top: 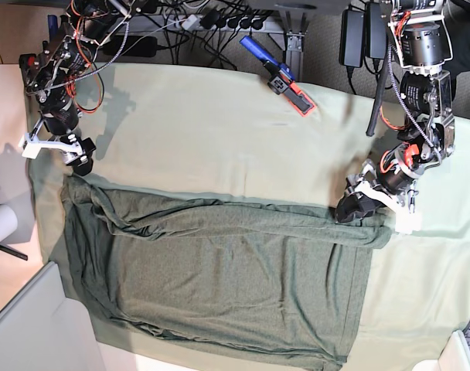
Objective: Fold the T-shirt properly
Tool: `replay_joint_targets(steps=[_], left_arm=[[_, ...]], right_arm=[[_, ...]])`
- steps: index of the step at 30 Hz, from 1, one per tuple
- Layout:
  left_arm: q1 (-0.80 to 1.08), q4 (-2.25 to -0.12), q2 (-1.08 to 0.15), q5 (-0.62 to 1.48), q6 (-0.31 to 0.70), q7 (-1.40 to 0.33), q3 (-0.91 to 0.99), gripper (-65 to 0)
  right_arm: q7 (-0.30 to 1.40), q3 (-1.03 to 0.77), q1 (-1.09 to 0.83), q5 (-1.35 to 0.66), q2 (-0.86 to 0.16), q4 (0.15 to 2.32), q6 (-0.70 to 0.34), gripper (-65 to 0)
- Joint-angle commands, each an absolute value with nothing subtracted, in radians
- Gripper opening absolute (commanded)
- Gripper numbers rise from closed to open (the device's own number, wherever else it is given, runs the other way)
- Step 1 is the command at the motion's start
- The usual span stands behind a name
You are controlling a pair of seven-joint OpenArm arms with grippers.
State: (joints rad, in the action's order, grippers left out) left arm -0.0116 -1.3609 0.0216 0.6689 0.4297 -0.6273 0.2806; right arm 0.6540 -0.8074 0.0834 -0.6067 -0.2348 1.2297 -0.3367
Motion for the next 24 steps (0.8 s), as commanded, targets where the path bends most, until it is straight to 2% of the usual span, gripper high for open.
replay_joint_targets(steps=[1,21,24], left_arm=[[-0.028,-1.372,0.018,0.668,0.426,-0.618,0.280,-27.0],[-0.043,-1.371,0.016,0.672,0.424,-0.609,0.280,-27.0],[-0.052,-1.363,0.016,0.664,0.392,-0.609,0.280,-27.0]], right_arm=[[0.657,-0.809,0.097,-0.612,-0.245,1.233,-0.347,-24.3],[0.628,-0.756,0.204,-0.579,-0.230,1.172,-0.347,-24.3],[0.620,-0.756,0.217,-0.564,-0.232,1.167,-0.344,-24.3]])
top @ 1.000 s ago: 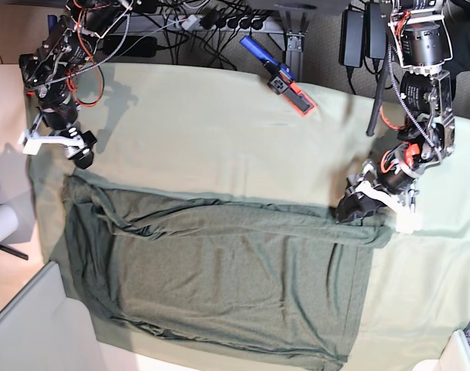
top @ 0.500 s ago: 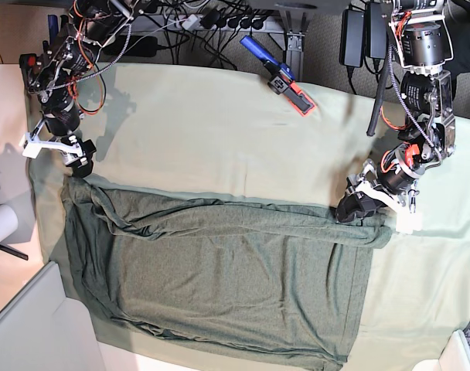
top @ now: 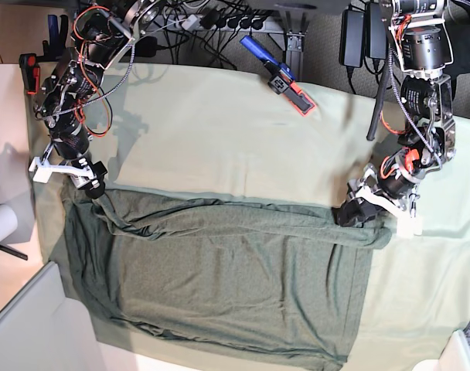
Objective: Fold the T-shirt properly
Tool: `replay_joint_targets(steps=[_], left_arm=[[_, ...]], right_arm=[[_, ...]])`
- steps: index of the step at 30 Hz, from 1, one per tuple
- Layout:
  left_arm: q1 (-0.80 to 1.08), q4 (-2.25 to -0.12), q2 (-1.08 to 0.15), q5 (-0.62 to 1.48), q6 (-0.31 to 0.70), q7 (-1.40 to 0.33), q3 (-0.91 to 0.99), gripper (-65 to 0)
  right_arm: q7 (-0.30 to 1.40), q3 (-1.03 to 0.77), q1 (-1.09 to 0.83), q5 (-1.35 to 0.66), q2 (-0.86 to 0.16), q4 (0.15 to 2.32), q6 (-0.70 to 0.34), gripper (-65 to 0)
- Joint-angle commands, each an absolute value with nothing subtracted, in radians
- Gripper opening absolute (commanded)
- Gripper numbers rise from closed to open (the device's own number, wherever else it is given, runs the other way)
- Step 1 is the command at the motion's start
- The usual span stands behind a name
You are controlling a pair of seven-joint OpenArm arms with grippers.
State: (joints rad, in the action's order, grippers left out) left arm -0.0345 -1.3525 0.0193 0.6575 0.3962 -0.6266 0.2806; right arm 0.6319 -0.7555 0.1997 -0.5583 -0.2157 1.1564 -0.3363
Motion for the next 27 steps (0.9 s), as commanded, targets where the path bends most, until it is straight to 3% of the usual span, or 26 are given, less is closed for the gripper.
replay_joint_targets(steps=[1,13,27], left_arm=[[-0.056,-1.355,0.016,0.660,0.383,-0.609,0.280,-27.0],[-0.160,-1.176,0.016,0.624,0.379,-0.600,0.280,-27.0],[-0.172,-1.170,0.017,0.534,0.244,-0.579,0.280,-28.4]], right_arm=[[0.617,-0.756,0.221,-0.558,-0.233,1.167,-0.344,-24.3],[0.594,-0.756,0.244,-0.519,-0.238,1.163,-0.335,-24.3],[0.548,-0.718,0.304,-0.447,-0.239,1.125,-0.279,-24.5]])
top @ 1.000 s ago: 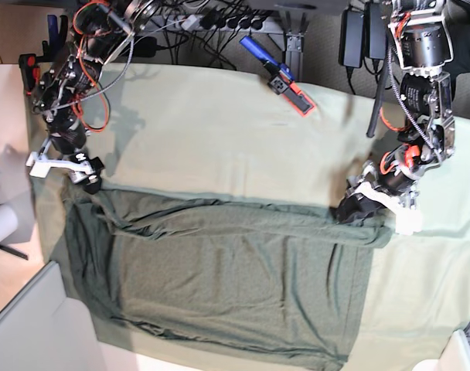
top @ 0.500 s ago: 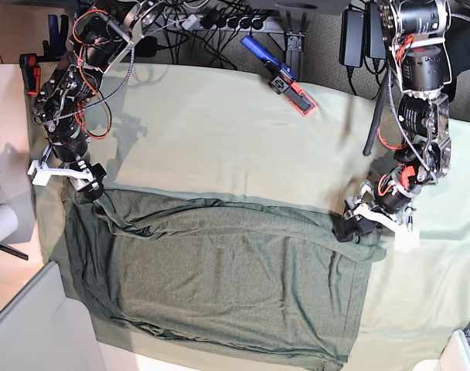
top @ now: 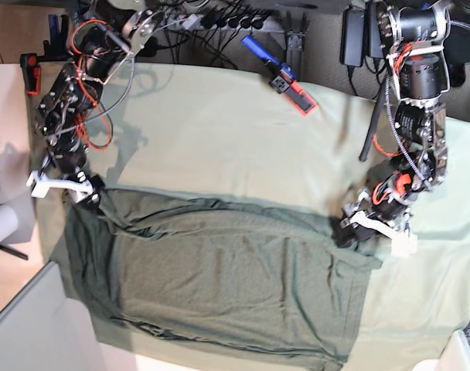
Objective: Fold the T-shirt properly
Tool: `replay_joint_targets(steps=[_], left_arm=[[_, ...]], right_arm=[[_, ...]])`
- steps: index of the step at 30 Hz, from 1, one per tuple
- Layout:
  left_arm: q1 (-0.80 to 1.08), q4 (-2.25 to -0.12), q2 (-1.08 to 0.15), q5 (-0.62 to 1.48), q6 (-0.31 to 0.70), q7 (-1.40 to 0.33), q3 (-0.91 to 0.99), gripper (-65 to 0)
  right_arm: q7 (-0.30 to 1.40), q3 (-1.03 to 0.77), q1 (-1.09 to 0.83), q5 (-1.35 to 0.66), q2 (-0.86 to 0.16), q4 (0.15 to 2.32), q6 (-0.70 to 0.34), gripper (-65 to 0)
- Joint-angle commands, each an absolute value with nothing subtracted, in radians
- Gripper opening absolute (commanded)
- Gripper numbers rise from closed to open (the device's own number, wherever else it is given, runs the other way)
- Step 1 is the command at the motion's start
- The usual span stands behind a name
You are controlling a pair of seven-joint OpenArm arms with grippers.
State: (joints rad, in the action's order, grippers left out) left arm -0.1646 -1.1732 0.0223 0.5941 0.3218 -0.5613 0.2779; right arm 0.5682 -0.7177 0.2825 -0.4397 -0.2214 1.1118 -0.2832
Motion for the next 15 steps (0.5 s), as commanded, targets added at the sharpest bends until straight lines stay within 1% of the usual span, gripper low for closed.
replay_joint_targets(steps=[1,2,3,4,5,6,9,10,11,12,14,15], left_arm=[[-0.172,-1.170,0.017,0.524,0.226,-0.579,0.280,-31.2],[-0.172,-1.170,0.017,0.511,0.212,-0.580,0.280,-35.7],[-0.172,-1.170,0.017,0.495,0.207,-0.580,0.280,-42.1],[-0.172,-1.170,0.017,0.480,0.206,-0.579,0.280,-48.6],[-0.172,-1.170,0.017,0.469,0.206,-0.579,0.280,-52.6],[-0.172,-1.170,0.017,0.464,0.206,-0.579,0.280,-54.9],[-0.172,-1.170,0.017,0.446,0.208,-0.579,0.280,-56.4],[-0.172,-1.170,0.017,0.444,0.225,-0.579,0.280,-58.8],[-0.172,-1.170,0.017,0.445,0.247,-0.579,0.280,-62.3],[-0.173,-1.170,0.017,0.452,0.275,-0.579,0.280,-64.9],[-0.175,-1.171,0.017,0.471,0.335,-0.580,0.283,-65.0],[-0.175,-1.173,0.016,0.488,0.363,-0.584,0.286,-65.0]], right_arm=[[0.543,-0.710,0.312,-0.440,-0.239,1.107,-0.273,-24.5],[0.536,-0.703,0.323,-0.433,-0.238,1.087,-0.268,-24.5],[0.524,-0.696,0.331,-0.423,-0.238,1.065,-0.262,-24.7],[0.509,-0.689,0.339,-0.418,-0.238,1.041,-0.259,-26.8],[0.493,-0.683,0.347,-0.414,-0.239,1.019,-0.257,-31.0],[0.482,-0.678,0.352,-0.408,-0.238,1.000,-0.257,-36.6],[0.458,-0.669,0.357,-0.399,-0.238,0.970,-0.258,-55.9],[0.458,-0.669,0.357,-0.399,-0.238,0.969,-0.258,-62.0],[0.459,-0.669,0.357,-0.399,-0.239,0.970,-0.263,-65.0],[0.459,-0.669,0.357,-0.400,-0.239,0.970,-0.280,-65.0],[0.469,-0.669,0.357,-0.401,-0.242,0.974,-0.323,-65.0],[0.476,-0.669,0.357,-0.404,-0.244,0.979,-0.324,-65.0]])
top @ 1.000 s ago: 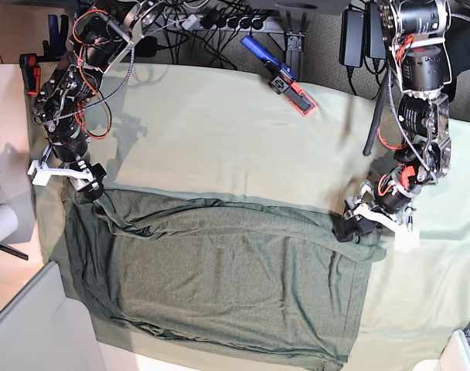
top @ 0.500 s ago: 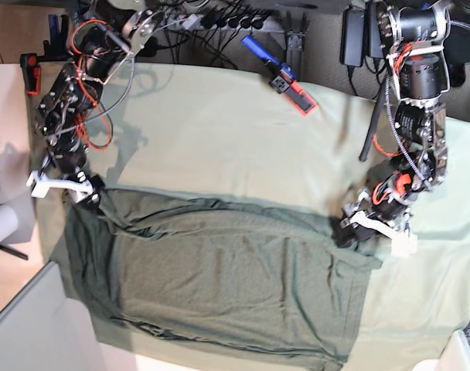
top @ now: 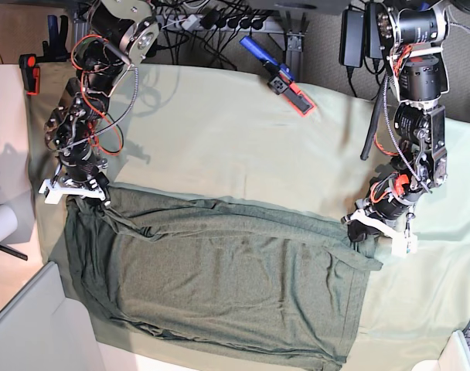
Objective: Fold the T-shirt properly
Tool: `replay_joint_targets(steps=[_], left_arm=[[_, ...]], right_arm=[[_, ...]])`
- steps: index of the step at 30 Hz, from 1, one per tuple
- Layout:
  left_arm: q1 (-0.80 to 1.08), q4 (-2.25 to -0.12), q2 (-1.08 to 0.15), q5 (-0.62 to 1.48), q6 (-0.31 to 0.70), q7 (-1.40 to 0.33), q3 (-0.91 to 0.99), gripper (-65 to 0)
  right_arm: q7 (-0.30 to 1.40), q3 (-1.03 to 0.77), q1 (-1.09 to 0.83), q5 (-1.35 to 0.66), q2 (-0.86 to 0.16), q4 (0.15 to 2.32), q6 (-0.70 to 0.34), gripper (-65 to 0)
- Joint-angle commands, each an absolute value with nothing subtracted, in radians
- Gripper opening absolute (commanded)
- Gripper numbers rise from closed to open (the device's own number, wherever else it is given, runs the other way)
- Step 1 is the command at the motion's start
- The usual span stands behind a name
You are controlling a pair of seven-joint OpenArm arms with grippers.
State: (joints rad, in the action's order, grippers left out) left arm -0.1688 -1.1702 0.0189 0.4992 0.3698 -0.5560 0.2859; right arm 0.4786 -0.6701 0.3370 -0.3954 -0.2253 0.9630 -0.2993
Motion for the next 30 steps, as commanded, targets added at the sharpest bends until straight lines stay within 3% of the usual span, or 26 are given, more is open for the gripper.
replay_joint_targets(steps=[1,8,30], left_arm=[[-0.175,-1.177,0.016,0.504,0.384,-0.595,0.293,-65.0],[-0.157,-1.312,0.016,0.588,0.513,-0.732,0.347,-65.0],[0.037,-1.613,-0.132,0.603,0.516,-0.765,0.340,-65.0]], right_arm=[[0.485,-0.669,0.357,-0.409,-0.246,0.987,-0.324,-65.0],[0.664,-0.669,0.352,-0.481,-0.277,1.113,-0.322,-65.0],[0.792,-0.688,0.183,-0.595,-0.371,1.233,-0.321,-65.0]])
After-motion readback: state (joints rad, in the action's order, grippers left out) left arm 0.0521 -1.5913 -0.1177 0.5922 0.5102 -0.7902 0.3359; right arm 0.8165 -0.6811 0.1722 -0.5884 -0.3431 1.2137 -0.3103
